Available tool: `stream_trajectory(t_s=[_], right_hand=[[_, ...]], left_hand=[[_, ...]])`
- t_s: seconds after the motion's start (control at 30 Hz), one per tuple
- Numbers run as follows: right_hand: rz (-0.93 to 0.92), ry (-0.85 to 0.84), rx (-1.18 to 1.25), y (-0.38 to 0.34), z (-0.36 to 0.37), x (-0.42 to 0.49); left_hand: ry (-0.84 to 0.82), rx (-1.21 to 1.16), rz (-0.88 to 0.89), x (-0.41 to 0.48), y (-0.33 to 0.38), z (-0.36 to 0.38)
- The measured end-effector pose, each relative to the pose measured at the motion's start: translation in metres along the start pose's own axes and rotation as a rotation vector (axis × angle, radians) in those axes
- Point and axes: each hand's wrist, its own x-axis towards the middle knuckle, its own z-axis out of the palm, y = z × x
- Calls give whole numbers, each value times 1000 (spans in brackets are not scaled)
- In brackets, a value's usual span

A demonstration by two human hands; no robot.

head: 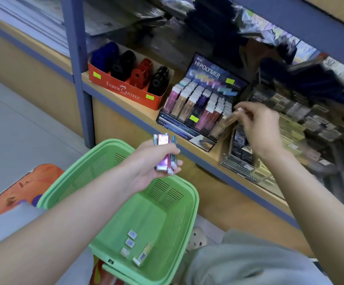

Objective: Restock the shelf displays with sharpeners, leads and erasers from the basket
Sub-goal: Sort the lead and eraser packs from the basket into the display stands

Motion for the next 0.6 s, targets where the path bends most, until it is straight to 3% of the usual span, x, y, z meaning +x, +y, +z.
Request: stream_trajectory(t_s=[0.1,0.23,0.53,0.6], right_hand=[[-27,-122,-52,1,3,-1],[-84,-161,-117,-7,11,-1],[-217,100,-308,-3,21,-21],[-195,91,-210,-12,19,-28]], left_hand=[[7,6,-10,3,-3,-1],[8,-16,-4,7,-7,0],[18,-65,29,11,-10,4],[7,-51,38,12,-10,4]])
